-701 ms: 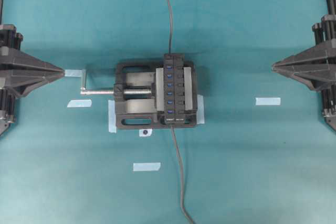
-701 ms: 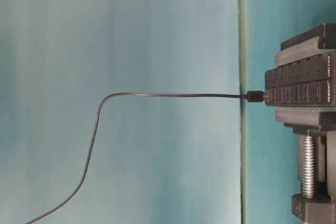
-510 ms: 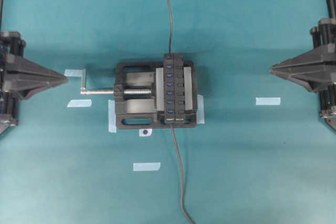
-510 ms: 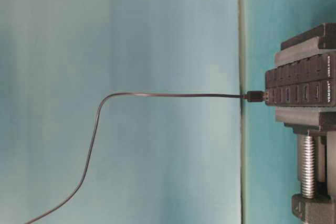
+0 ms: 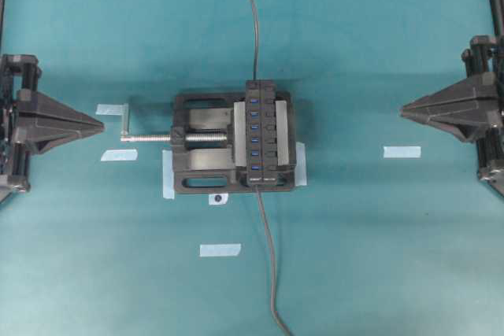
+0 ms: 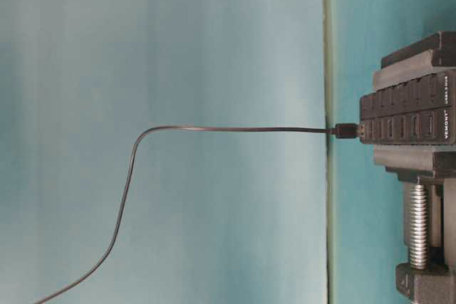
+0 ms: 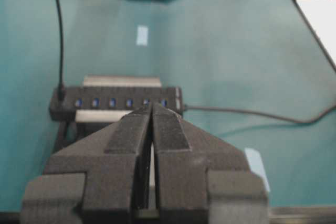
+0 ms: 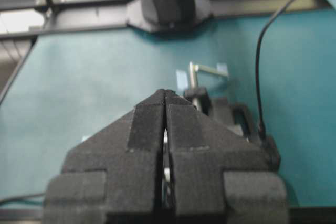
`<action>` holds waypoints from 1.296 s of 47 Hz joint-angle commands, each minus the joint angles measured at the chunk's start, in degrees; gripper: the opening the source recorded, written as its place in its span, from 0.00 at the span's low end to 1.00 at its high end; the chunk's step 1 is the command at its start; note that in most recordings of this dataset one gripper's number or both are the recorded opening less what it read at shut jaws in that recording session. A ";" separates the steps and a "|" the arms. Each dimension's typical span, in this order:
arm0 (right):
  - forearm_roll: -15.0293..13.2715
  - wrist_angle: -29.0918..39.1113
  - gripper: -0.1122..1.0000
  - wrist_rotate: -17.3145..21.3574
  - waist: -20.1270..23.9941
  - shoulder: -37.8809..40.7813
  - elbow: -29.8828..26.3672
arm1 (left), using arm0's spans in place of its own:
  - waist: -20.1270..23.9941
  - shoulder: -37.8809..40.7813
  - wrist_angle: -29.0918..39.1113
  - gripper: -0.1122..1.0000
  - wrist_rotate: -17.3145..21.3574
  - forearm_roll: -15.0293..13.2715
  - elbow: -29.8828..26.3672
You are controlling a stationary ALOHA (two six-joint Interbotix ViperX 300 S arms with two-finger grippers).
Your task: Insert the USB into the second port from the front of the fixed hub.
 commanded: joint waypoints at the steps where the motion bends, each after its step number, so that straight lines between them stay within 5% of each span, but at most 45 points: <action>1: 0.18 2.72 0.09 0.62 -0.62 0.70 -2.37 | -0.09 1.14 2.55 0.10 -0.09 0.00 -2.29; 24: 0.18 15.82 0.09 2.99 -5.63 2.64 -6.15 | 0.26 6.68 8.17 0.10 -0.97 0.09 -3.78; 61: -1.49 24.35 0.09 3.16 -7.12 15.64 -12.74 | 1.32 9.14 8.61 0.10 -1.05 0.00 -4.31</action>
